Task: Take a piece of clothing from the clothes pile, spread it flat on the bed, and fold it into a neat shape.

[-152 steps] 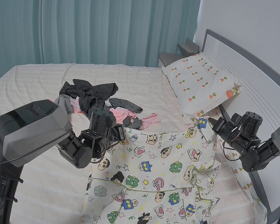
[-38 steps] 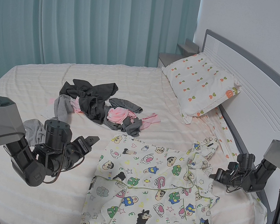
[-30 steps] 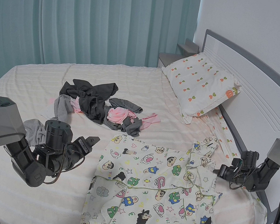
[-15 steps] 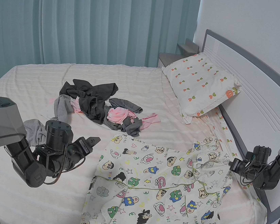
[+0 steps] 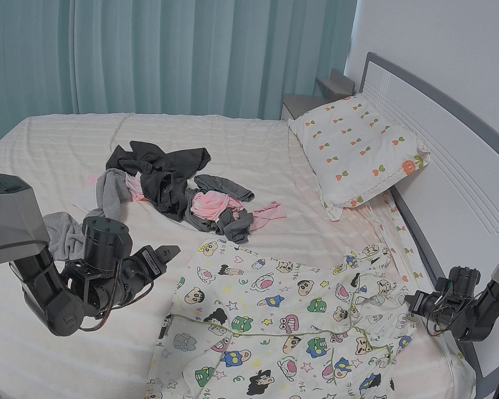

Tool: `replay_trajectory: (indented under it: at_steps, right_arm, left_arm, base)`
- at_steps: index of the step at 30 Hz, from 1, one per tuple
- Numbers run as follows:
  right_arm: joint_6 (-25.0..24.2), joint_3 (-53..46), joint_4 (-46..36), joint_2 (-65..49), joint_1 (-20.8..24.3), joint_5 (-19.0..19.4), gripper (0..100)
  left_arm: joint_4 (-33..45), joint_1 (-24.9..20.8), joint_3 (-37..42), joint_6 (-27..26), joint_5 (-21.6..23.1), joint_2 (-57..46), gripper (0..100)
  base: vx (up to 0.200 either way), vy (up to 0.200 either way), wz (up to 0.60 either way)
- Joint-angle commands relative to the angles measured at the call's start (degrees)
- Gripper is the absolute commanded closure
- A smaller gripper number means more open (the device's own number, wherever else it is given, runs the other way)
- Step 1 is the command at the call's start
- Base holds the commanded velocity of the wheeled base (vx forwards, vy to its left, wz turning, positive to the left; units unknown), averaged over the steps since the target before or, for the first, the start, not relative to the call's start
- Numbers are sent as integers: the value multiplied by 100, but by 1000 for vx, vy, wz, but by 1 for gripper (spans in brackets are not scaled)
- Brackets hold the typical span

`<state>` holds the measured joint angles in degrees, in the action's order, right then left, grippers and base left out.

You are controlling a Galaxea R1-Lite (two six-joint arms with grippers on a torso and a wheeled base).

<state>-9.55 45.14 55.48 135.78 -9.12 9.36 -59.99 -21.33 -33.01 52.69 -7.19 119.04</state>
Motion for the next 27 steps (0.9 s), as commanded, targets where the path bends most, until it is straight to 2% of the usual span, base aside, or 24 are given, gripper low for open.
replay_trajectory:
  at_steps: [1,10,13,15,18,27]
  right_arm:
    - [-12,21,-11,54,-20,4,0]
    - [-56,434,-327,300,-257,-66,0]
    - [-276,592,-494,362,-257,-66,0]
    - [-1049,926,-846,335,-213,-22,0]
    - [-1480,1225,-1373,274,-222,22,0]
    - [-1709,1366,-1505,115,-266,-40,0]
  left_arm:
    - [5,-2,5,5,-1,31,0]
    - [5,-11,5,5,-1,40,0]
    - [5,-11,5,5,-1,40,0]
    - [5,-11,5,5,-10,40,0]
    - [5,-20,5,5,-10,49,0]
    - [5,-29,14,5,-45,58,0]
  base:
    - [0,0,0]
    - [0,0,0]
    - [0,0,0]
    - [0,0,0]
    - [0,0,0]
    - [0,0,0]
